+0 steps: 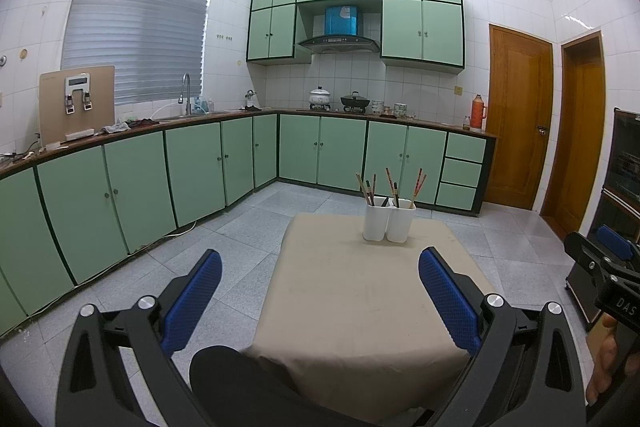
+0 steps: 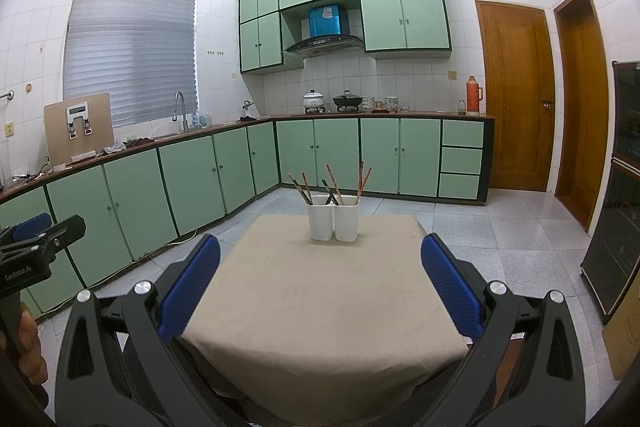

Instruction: Organize utensils

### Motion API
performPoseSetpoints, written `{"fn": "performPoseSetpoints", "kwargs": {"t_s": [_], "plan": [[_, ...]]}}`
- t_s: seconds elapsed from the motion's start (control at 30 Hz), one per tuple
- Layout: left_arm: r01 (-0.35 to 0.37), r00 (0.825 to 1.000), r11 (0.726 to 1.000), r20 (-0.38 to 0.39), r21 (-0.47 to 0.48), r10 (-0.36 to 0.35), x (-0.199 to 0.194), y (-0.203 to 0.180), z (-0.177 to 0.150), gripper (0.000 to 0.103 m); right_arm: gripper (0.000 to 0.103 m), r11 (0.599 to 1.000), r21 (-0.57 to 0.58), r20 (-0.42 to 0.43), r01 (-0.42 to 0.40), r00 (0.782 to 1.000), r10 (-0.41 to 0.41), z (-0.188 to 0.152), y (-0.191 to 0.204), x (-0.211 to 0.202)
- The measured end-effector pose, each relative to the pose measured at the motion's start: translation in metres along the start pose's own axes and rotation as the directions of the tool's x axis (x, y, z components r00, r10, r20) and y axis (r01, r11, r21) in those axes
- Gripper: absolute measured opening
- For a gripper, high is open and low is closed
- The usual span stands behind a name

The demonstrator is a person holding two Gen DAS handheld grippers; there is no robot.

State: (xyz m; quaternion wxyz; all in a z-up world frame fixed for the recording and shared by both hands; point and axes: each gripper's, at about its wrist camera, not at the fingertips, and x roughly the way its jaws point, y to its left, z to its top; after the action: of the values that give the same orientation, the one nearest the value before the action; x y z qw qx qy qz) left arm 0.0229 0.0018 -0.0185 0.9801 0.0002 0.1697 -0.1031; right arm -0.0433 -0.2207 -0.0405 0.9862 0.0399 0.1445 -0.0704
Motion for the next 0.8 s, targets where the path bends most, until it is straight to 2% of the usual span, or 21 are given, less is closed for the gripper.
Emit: {"fn": "performPoseSetpoints", "kwargs": {"t_s": [0.8], "plan": [[-0.002,1.0,1.0,0.002,0.0,0.002,0.0003,-0.0025,0.0027,0.097,0.097,1.0,0.001,0.0,0.002,1.0,-0.002,0.0049,-0.0043,0.0006]]}}
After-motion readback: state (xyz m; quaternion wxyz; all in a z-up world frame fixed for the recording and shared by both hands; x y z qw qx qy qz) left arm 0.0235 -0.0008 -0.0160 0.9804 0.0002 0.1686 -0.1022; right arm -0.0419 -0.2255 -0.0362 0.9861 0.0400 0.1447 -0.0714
